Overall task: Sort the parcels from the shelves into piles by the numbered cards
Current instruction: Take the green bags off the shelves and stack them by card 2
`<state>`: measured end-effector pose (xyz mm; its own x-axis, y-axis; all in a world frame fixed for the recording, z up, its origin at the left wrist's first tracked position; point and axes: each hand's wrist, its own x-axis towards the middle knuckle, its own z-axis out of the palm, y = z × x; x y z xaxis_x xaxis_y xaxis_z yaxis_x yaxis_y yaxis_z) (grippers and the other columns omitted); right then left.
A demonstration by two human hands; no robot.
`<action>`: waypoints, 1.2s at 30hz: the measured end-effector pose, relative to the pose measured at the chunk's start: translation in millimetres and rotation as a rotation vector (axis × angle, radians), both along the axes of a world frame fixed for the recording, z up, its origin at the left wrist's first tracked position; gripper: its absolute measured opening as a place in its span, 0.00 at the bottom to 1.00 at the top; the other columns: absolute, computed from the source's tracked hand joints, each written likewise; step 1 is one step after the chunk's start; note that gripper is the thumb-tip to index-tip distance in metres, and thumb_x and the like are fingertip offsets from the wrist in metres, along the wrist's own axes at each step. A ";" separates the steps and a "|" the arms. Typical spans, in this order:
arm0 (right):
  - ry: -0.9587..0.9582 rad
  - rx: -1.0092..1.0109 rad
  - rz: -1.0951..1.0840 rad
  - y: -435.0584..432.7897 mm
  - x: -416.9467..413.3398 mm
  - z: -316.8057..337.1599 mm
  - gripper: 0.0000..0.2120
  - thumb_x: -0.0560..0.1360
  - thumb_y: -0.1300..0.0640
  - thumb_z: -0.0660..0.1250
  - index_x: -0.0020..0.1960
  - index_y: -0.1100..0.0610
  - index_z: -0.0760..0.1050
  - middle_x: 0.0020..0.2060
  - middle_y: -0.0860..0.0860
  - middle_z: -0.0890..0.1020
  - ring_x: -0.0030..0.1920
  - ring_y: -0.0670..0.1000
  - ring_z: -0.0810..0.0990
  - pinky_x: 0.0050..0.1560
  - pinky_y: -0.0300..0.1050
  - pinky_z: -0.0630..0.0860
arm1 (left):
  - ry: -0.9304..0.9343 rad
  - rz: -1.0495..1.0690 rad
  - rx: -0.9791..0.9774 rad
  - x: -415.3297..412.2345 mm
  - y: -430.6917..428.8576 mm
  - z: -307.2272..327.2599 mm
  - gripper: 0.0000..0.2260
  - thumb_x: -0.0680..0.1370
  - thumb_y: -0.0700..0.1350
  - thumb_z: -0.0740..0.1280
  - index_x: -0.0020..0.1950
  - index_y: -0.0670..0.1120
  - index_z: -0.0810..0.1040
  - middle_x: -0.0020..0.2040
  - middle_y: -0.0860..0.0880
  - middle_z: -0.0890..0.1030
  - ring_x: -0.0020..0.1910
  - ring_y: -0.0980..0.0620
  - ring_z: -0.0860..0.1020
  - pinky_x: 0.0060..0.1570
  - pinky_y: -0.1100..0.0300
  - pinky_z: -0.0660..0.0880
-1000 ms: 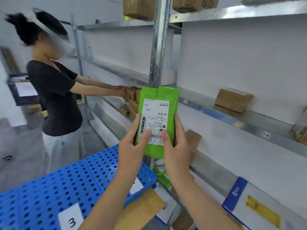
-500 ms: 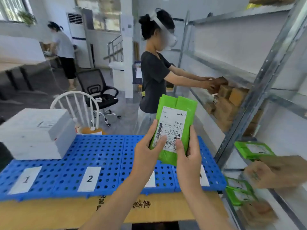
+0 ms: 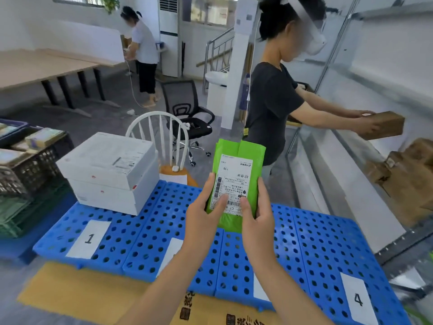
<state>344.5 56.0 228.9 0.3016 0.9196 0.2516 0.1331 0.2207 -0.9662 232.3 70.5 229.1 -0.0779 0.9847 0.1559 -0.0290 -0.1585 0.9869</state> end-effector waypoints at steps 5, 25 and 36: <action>0.020 -0.083 0.045 73.1 -51.3 -38.1 0.27 0.81 0.57 0.62 0.75 0.41 0.59 0.69 0.38 0.70 0.67 0.38 0.71 0.65 0.46 0.74 | 0.029 0.026 -0.080 -53.5 69.1 -37.8 0.27 0.78 0.46 0.68 0.74 0.58 0.64 0.63 0.60 0.78 0.57 0.66 0.78 0.50 0.69 0.77; 0.064 -0.516 0.039 202.0 -128.6 -188.2 0.28 0.79 0.61 0.63 0.76 0.47 0.61 0.68 0.43 0.74 0.65 0.41 0.74 0.61 0.37 0.75 | 0.221 -0.047 -0.368 -139.5 195.7 -196.2 0.26 0.79 0.46 0.66 0.75 0.55 0.63 0.65 0.59 0.76 0.62 0.63 0.75 0.62 0.64 0.73; -0.009 -0.641 0.082 217.2 -131.8 -216.0 0.30 0.79 0.66 0.63 0.77 0.51 0.58 0.65 0.40 0.71 0.63 0.41 0.72 0.65 0.40 0.71 | 0.281 -0.096 -0.419 -152.1 210.8 -228.3 0.24 0.80 0.43 0.65 0.75 0.53 0.65 0.65 0.56 0.77 0.61 0.62 0.76 0.60 0.66 0.74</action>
